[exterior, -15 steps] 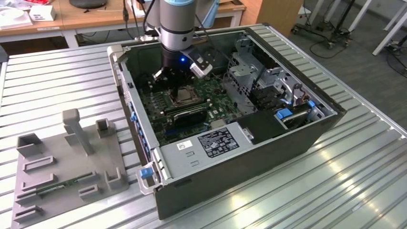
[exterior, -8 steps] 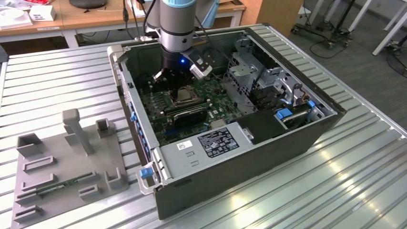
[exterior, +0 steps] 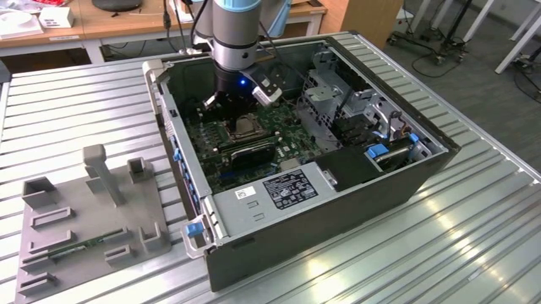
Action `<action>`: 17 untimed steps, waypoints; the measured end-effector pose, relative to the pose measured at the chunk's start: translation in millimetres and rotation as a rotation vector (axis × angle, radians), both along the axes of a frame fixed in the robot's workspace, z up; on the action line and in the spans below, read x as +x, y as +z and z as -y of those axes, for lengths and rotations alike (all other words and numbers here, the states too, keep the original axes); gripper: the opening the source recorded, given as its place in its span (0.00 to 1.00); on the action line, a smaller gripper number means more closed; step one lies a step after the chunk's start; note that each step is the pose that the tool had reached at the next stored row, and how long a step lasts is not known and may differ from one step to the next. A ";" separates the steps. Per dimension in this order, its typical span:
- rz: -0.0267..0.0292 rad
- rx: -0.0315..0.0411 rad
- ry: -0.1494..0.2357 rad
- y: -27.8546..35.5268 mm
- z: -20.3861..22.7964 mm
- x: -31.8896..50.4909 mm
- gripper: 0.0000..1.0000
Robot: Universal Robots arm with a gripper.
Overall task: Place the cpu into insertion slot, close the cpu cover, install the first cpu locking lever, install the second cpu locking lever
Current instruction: 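Close the cpu cover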
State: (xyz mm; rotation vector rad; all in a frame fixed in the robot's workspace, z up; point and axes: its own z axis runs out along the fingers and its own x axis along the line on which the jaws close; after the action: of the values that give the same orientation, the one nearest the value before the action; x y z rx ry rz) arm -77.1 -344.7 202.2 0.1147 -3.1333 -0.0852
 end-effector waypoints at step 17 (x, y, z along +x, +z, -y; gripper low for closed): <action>-0.0004 -0.0006 0.000 -5.0 0.1 -0.1 0.11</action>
State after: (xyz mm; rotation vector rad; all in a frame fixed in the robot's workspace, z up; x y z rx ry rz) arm -77.2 -344.8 197.2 0.1146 -3.1329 -0.0843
